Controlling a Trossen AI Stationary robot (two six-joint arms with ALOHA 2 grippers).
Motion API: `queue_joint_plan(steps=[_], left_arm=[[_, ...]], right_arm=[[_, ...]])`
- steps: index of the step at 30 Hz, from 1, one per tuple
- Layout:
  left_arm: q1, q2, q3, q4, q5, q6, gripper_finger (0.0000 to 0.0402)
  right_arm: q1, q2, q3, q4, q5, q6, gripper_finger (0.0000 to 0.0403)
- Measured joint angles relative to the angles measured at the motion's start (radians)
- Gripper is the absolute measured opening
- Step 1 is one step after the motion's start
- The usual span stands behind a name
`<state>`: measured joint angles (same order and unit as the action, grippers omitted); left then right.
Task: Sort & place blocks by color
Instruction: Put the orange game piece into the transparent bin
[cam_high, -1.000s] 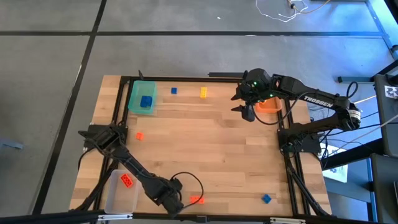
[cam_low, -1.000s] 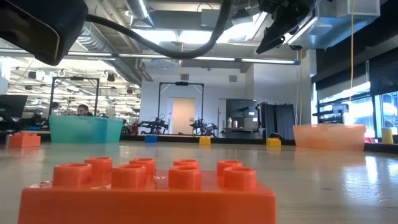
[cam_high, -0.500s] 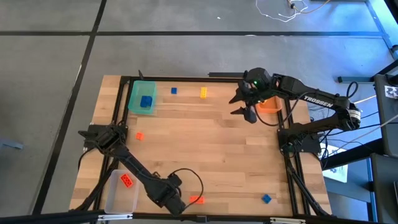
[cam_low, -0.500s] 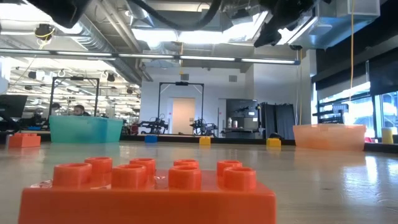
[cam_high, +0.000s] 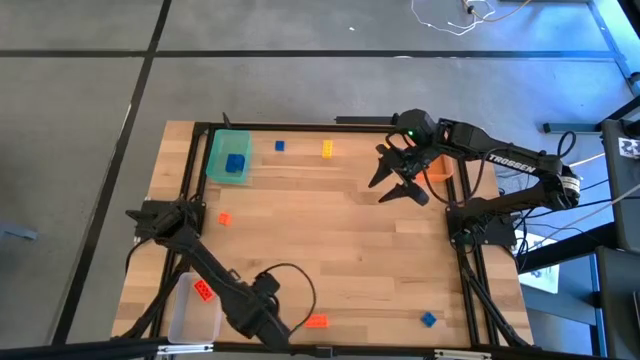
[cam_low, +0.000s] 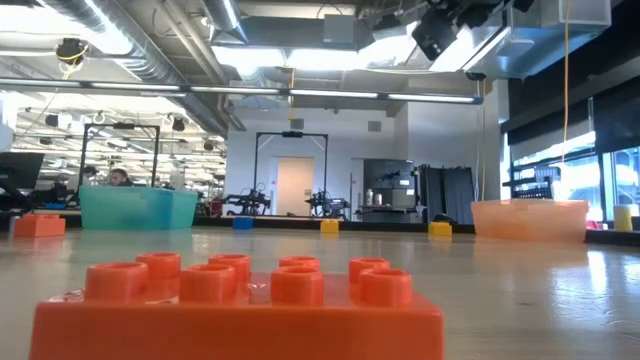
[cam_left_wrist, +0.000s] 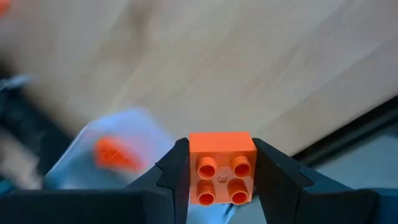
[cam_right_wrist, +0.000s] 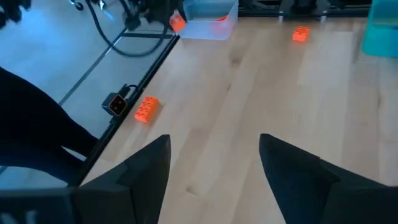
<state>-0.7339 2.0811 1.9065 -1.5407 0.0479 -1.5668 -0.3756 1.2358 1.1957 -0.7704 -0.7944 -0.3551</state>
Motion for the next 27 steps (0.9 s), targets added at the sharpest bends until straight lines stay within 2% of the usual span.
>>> queue_joint_plan(steps=[3,7,15,22,27], left_arm=[[-0.025,-0.012,0.037,-0.032,0.061,-0.007,0.0131],[-0.084,-0.048,0.039,-0.029,0.129,-0.113,0.0131],[-0.236,-0.053,0.016,-0.030,0.183,-0.460,0.0130],[-0.330,-0.053,-0.065,-0.029,0.163,-0.763,0.0130],[-0.327,-0.053,-0.167,-0.025,0.134,-0.779,0.0130]], right_arm=[[0.000,0.000,0.000,-0.001,0.000,-0.030,0.0245],[0.000,0.000,0.000,-0.004,0.000,-0.041,0.0245],[0.000,0.000,0.000,-0.010,-0.002,-0.043,0.0245],[0.000,0.000,0.000,-0.010,-0.002,-0.043,0.0245],[0.000,0.000,0.000,-0.010,-0.002,-0.043,0.0245]])
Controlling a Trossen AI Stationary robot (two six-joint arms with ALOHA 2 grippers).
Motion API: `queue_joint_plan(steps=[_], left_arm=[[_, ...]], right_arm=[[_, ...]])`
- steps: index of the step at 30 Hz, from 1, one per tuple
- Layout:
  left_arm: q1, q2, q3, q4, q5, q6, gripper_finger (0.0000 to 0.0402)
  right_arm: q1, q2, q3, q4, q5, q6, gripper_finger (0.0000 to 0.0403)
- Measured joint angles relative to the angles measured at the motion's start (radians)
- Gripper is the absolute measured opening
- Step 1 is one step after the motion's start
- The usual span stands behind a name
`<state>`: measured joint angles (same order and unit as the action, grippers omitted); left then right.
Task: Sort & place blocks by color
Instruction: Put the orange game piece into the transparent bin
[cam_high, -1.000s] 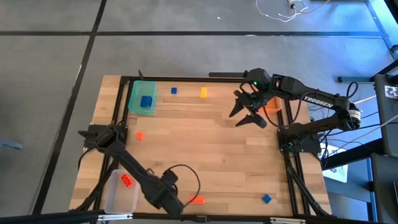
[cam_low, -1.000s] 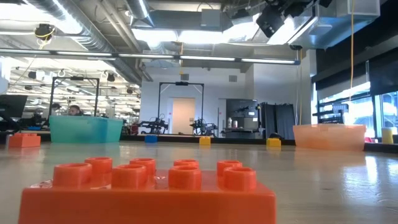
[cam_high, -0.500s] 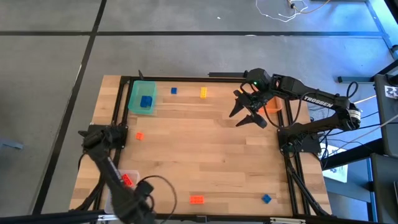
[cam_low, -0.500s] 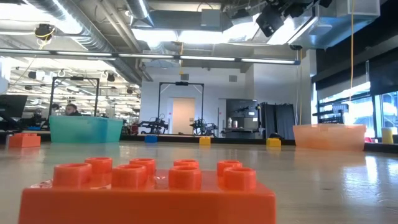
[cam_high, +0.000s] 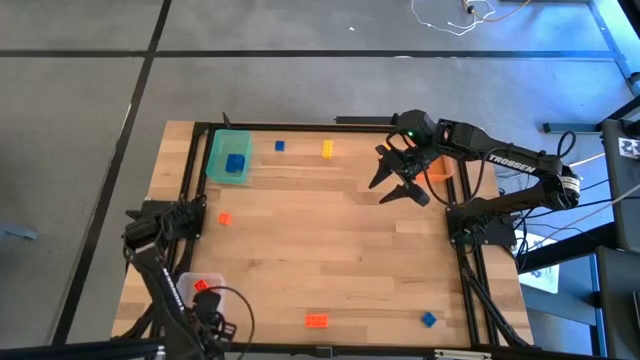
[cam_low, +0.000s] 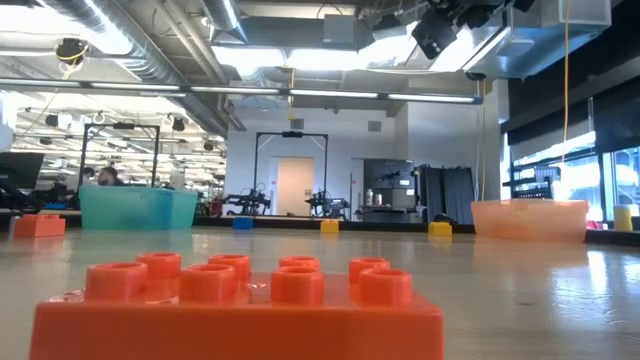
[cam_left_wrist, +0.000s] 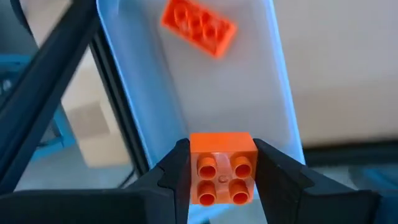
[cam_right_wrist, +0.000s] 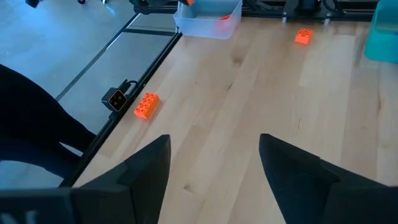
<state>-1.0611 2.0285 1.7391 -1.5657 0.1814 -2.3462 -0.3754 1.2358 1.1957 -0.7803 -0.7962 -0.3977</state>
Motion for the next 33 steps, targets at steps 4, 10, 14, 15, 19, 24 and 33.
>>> queue_joint_plan(steps=[4,10,14,15,19,24,33], left_arm=[[-0.001,0.000,-0.086,0.026,-0.023,0.003,0.0130],[-0.002,0.000,-0.163,0.084,-0.013,0.014,0.0138],[-0.002,0.000,-0.179,0.117,-0.008,0.026,0.0161],[-0.002,0.000,-0.180,0.118,-0.008,0.026,0.0164],[-0.002,0.000,-0.180,0.118,-0.008,0.025,0.0168],[0.006,0.000,-0.173,0.110,-0.007,0.021,0.0171],[0.073,-0.077,-0.046,-0.002,-0.135,0.059,0.0171]], right_arm=[[0.000,0.000,0.000,0.000,0.000,0.001,0.0245],[0.000,0.000,0.000,0.000,0.000,0.009,0.0245],[0.000,0.000,0.000,0.000,0.000,0.011,0.0245],[0.000,0.000,0.000,0.000,0.000,0.011,0.0245],[0.000,0.000,0.000,0.000,0.000,0.011,0.0245],[0.000,0.000,0.000,0.000,-0.001,0.011,0.0245],[0.000,0.000,0.000,0.004,0.000,0.058,0.0245]])
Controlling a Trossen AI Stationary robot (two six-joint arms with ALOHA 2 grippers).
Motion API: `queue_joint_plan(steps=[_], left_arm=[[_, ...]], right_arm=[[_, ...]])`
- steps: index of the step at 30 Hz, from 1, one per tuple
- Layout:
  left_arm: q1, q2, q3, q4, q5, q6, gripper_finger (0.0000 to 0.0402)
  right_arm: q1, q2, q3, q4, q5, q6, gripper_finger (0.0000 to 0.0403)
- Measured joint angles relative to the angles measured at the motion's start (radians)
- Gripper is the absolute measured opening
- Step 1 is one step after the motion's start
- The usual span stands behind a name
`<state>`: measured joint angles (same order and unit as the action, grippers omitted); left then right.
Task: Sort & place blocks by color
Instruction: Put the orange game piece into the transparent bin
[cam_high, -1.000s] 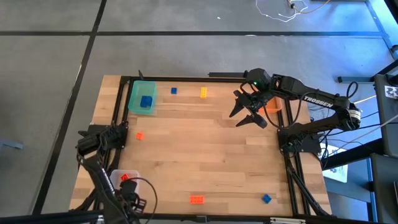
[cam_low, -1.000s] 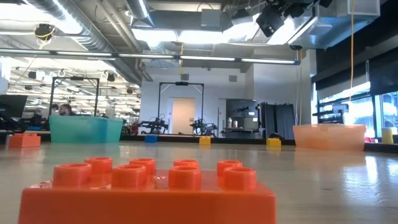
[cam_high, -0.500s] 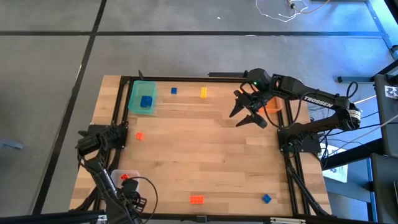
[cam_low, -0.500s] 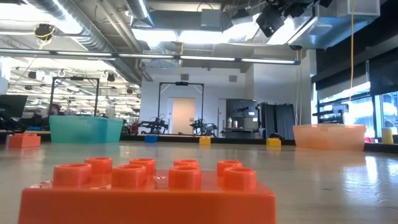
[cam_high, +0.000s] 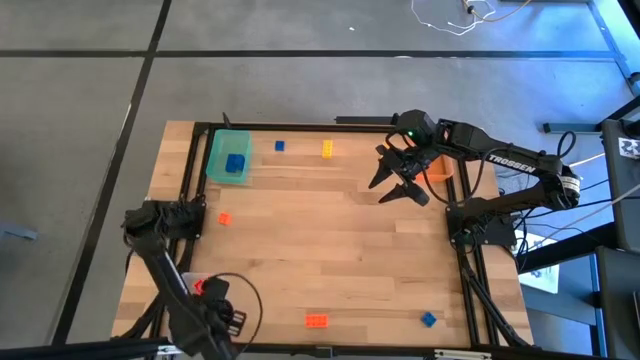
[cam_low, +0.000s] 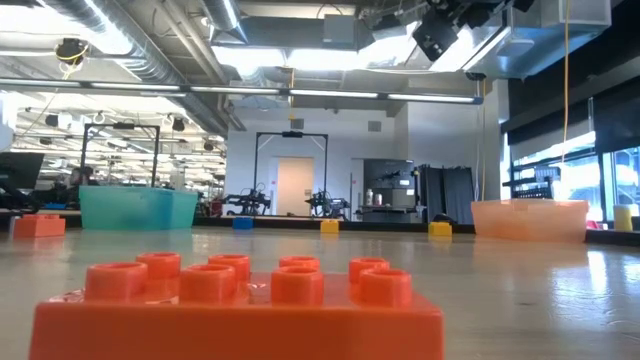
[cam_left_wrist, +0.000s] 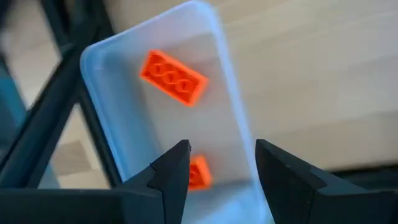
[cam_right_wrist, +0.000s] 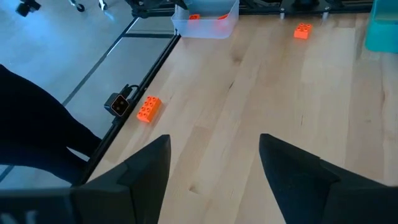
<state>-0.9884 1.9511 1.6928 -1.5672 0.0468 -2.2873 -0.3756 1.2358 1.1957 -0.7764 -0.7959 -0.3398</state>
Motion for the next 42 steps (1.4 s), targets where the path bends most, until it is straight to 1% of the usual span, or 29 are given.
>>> queue_joint_plan(steps=[4,10,13,16,18,21,23,28,32,35,38,42], left_arm=[[0.066,-0.067,0.000,-0.004,-0.022,-0.003,0.0171],[0.183,-0.136,-0.002,-0.004,-0.228,0.080,0.0171],[0.262,-0.149,-0.002,-0.004,-0.266,0.177,0.0171],[0.350,-0.160,-0.002,-0.004,-0.273,0.337,0.0171],[0.408,-0.161,-0.002,-0.004,-0.282,0.440,0.0171],[0.490,-0.160,-0.002,-0.004,-0.320,0.555,0.0171],[0.543,-0.160,-0.002,-0.004,-0.327,0.626,0.0171],[0.652,-0.160,-0.002,-0.004,-0.328,0.796,0.0171],[0.729,-0.160,-0.002,-0.004,-0.326,0.913,0.0171],[0.784,-0.160,-0.002,-0.003,-0.320,0.977,0.0171],[0.845,-0.160,-0.002,-0.003,-0.302,1.018,0.0171],[0.930,-0.160,-0.006,0.002,-0.217,1.076,0.0170]], right_arm=[[0.000,0.000,0.000,0.010,-0.001,-0.001,0.0245],[0.000,0.000,0.000,0.009,0.000,-0.001,0.0245],[0.000,0.000,0.000,0.009,0.015,0.002,0.0245],[0.000,0.000,0.000,0.009,0.058,0.026,0.0245],[0.000,0.000,0.000,0.009,0.107,0.025,0.0245],[0.000,0.000,0.000,0.008,0.187,0.044,0.0245],[0.000,0.000,0.000,0.008,0.263,0.091,0.0245],[0.000,0.000,0.000,0.006,0.502,0.237,0.0245],[0.000,0.000,0.000,-0.005,0.628,0.290,0.0245],[0.000,0.000,0.000,-0.037,0.677,0.339,0.0245],[0.000,0.000,0.000,-0.075,0.680,0.379,0.0245],[0.000,0.000,0.000,-0.110,0.680,0.384,0.0245]])
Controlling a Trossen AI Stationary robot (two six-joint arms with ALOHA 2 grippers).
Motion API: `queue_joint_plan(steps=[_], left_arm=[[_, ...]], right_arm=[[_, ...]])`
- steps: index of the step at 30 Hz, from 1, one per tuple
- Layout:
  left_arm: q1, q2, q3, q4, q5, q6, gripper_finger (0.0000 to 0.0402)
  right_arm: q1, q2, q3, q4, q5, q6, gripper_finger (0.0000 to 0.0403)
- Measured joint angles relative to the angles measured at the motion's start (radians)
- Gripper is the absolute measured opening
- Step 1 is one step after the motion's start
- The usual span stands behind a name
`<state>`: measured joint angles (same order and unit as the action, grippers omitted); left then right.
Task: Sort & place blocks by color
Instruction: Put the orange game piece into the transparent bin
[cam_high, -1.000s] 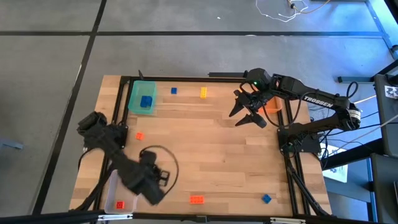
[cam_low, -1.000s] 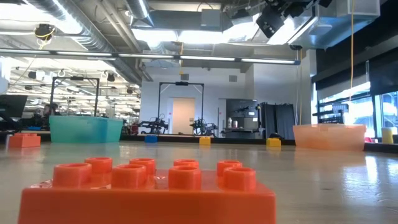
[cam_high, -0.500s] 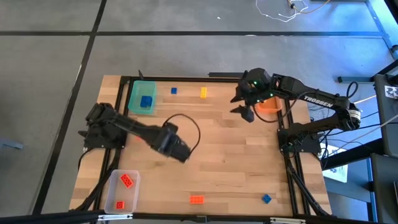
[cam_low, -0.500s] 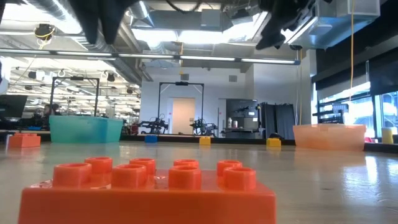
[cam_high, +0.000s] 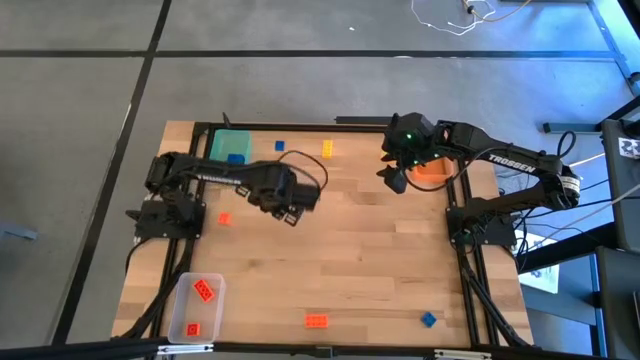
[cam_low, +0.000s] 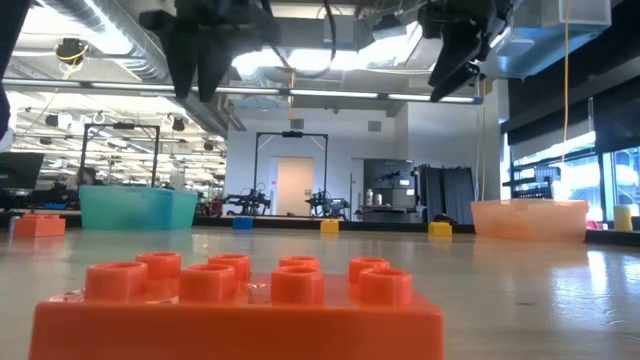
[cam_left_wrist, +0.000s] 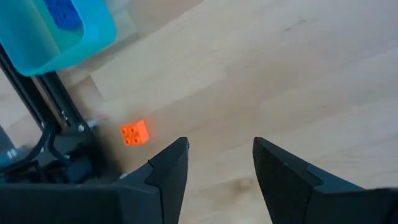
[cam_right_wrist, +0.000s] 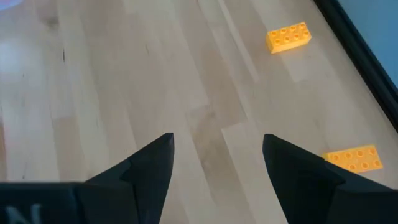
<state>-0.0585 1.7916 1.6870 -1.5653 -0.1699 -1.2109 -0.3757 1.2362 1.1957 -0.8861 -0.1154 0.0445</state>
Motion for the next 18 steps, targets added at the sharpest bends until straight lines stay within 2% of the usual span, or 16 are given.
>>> queue_joint_plan(steps=[5,12,18], left_arm=[[0.100,0.001,-0.067,-0.002,0.072,0.012,0.0172],[0.179,-0.020,-0.244,-0.002,0.154,0.065,0.0163],[0.226,-0.194,-0.414,0.068,0.189,0.064,0.0155]], right_arm=[[0.000,0.000,0.000,-0.009,0.000,-0.001,0.0245],[0.000,0.000,0.000,-0.008,0.002,-0.078,0.0245],[0.000,0.000,0.000,-0.004,0.001,-0.081,0.0245]])
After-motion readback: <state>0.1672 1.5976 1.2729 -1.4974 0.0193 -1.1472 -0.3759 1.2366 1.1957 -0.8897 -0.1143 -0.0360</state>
